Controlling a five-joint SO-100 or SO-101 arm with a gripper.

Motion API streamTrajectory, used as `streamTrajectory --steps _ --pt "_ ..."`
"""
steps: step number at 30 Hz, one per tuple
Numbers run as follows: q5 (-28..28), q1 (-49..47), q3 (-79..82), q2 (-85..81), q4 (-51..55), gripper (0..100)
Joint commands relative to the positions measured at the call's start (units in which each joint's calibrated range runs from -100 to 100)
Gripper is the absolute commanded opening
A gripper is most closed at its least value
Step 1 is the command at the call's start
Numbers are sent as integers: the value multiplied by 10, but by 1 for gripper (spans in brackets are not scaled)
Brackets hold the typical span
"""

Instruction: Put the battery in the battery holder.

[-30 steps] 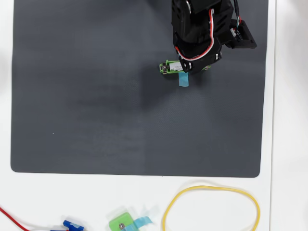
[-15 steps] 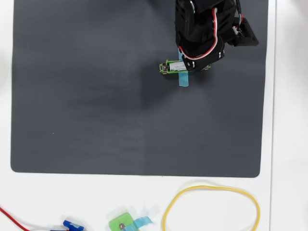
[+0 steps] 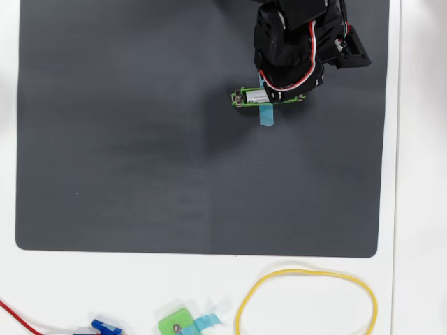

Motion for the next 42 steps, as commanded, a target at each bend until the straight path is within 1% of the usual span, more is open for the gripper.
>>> streamTrajectory --steps 1,5,10,13,14,16,20,24,34,37,39,42 --pt "1 -5 -14 -13 -1 0" --pt "1 1 -7 -76 2 0" --pt "1 3 44 -190 1 0" --pt "1 30 67 -219 -4 0" --pt "1 62 87 -234 -6 0" --pt "1 83 100 -244 -7 0" --pt "1 87 122 -267 -8 0" --pt "1 93 173 -331 -8 0" --pt "5 99 334 -661 -2 0" --pt "6 144 375 -754 -5 0" --pt "6 195 403 -816 -6 0" --pt "6 207 410 -806 -8 0"
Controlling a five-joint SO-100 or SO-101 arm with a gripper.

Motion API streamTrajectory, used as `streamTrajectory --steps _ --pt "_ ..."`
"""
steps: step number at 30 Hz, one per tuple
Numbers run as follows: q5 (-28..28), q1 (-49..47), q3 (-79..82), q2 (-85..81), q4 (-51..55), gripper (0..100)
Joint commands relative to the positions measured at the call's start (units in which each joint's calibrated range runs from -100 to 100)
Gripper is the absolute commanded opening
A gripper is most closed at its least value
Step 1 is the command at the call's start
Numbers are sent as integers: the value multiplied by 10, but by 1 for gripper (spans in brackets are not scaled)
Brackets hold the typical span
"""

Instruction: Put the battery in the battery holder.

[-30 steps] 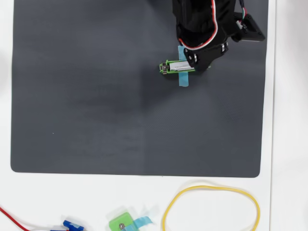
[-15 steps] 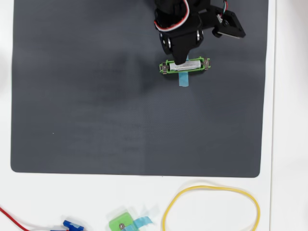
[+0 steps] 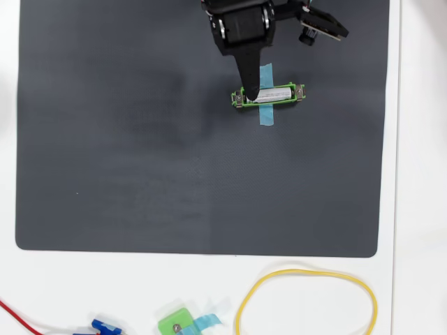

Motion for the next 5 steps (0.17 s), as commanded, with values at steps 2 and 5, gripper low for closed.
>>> streamTrajectory --steps 2,5 --pt "3 28 5 -16 -7 0" --pt "4 31 27 -19 -8 0"
